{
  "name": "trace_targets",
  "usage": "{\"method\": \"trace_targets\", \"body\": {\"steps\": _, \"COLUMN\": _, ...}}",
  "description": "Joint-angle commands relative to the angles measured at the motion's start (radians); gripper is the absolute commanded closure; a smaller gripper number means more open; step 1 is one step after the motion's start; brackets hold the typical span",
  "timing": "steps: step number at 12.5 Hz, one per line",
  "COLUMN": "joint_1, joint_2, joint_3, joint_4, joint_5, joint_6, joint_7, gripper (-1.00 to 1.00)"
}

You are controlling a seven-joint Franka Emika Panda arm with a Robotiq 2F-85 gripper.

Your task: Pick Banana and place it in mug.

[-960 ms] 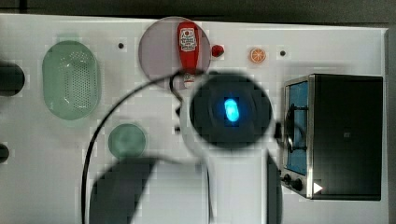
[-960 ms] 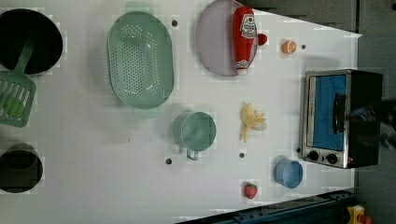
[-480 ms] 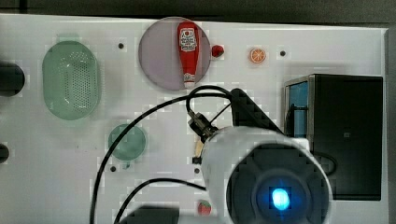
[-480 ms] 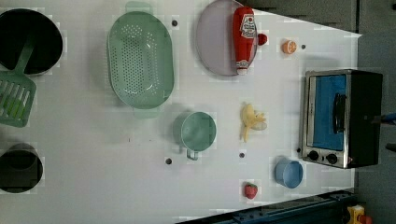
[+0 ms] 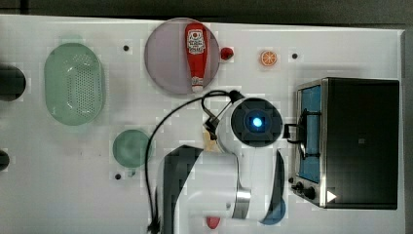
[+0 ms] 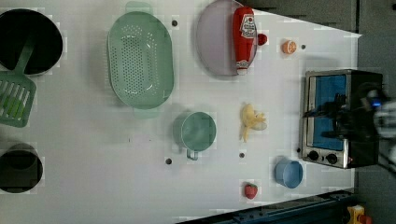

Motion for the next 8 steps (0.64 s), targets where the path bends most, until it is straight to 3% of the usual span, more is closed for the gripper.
{"method": "trace_targets", "body": {"steps": 1, "joint_1": -0.018, "joint_2": 0.024, "joint_3": 0.028, "joint_4": -0.085, "joint_5": -0.010, "joint_6": 0.168, "joint_7": -0.273, "gripper": -1.00}}
{"method": "trace_targets", "body": {"steps": 5, "joint_1": -0.018, "joint_2": 0.174, "joint_3": 0.026, "joint_4": -0.140, "joint_5": -0.010, "joint_6": 0.359, "joint_7": -0.550, "gripper": -1.00}}
{"method": "trace_targets", "body": {"steps": 8, "joint_1": -0.018, "joint_2": 0.294, "joint_3": 0.027, "joint_4": -0.147, "joint_5": -0.010, "joint_6": 0.496, "joint_7": -0.614, "gripper": -1.00}}
